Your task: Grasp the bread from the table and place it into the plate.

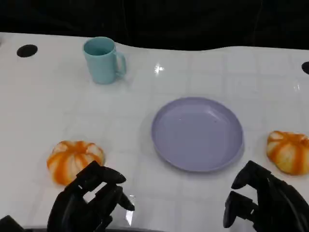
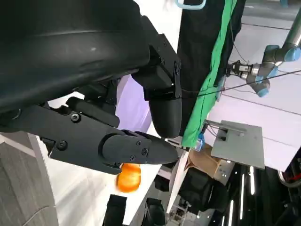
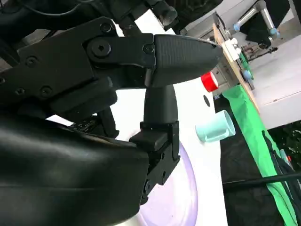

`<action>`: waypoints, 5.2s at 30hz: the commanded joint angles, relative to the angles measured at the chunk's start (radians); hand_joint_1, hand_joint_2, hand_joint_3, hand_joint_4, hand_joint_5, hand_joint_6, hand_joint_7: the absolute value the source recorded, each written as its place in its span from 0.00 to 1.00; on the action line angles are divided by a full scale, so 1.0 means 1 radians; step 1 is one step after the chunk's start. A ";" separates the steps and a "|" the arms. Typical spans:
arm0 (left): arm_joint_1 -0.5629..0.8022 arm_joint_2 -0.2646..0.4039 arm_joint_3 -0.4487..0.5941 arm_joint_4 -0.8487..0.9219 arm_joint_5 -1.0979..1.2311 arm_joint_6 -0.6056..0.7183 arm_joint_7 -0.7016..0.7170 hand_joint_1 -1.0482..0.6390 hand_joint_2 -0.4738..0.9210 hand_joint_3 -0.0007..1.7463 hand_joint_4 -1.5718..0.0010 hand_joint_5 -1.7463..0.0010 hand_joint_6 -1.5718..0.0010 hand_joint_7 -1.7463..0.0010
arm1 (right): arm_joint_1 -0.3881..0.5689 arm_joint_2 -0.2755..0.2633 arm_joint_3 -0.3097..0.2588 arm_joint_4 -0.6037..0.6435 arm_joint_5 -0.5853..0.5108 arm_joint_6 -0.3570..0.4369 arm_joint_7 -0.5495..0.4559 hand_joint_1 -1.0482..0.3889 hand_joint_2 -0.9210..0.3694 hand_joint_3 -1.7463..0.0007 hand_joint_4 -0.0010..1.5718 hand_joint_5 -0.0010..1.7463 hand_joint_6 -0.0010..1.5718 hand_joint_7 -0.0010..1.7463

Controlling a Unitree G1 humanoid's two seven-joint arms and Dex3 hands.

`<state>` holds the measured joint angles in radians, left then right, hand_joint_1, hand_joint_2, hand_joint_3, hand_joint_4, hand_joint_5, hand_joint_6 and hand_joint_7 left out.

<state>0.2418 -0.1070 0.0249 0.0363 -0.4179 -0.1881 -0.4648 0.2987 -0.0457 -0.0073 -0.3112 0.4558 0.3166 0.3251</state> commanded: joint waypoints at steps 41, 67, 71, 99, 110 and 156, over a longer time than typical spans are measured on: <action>-0.029 0.248 -0.008 -0.144 0.693 -0.224 0.322 0.37 0.99 0.01 0.77 0.82 0.72 1.00 | -0.005 0.000 0.001 -0.007 -0.001 0.004 -0.017 0.37 0.00 0.71 0.47 1.00 0.29 1.00; -0.083 0.411 -0.084 -0.351 1.267 0.088 0.365 0.39 0.97 0.00 0.91 0.96 0.81 1.00 | -0.011 0.002 0.003 0.007 -0.004 -0.006 -0.011 0.36 0.00 0.72 0.47 1.00 0.29 1.00; -0.109 0.430 -0.104 -0.371 1.316 0.160 0.319 0.39 0.96 0.00 0.93 0.97 0.82 1.00 | -0.008 -0.001 0.005 0.000 -0.010 -0.004 -0.016 0.37 0.00 0.71 0.47 1.00 0.29 1.00; -0.365 0.558 -0.252 -0.159 1.334 0.357 0.037 0.36 0.94 0.00 0.98 1.00 0.90 1.00 | -0.004 0.003 0.009 -0.008 -0.030 -0.003 -0.024 0.39 0.00 0.69 0.45 1.00 0.27 1.00; -0.484 0.547 -0.339 0.071 1.347 0.388 0.075 0.35 0.95 0.00 0.99 1.00 0.92 1.00 | 0.004 0.006 0.017 -0.019 -0.048 -0.009 -0.043 0.39 0.00 0.69 0.45 1.00 0.26 1.00; -0.626 0.515 -0.365 0.586 1.066 0.022 0.592 0.43 1.00 0.21 0.48 0.00 0.63 0.00 | -0.003 0.002 -0.002 0.009 -0.013 -0.018 0.001 0.37 0.00 0.70 0.47 1.00 0.29 1.00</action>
<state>-0.3880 0.4087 -0.3491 0.6103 0.6588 -0.1447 0.0956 0.2989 -0.0379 0.0001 -0.3096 0.4288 0.3067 0.3166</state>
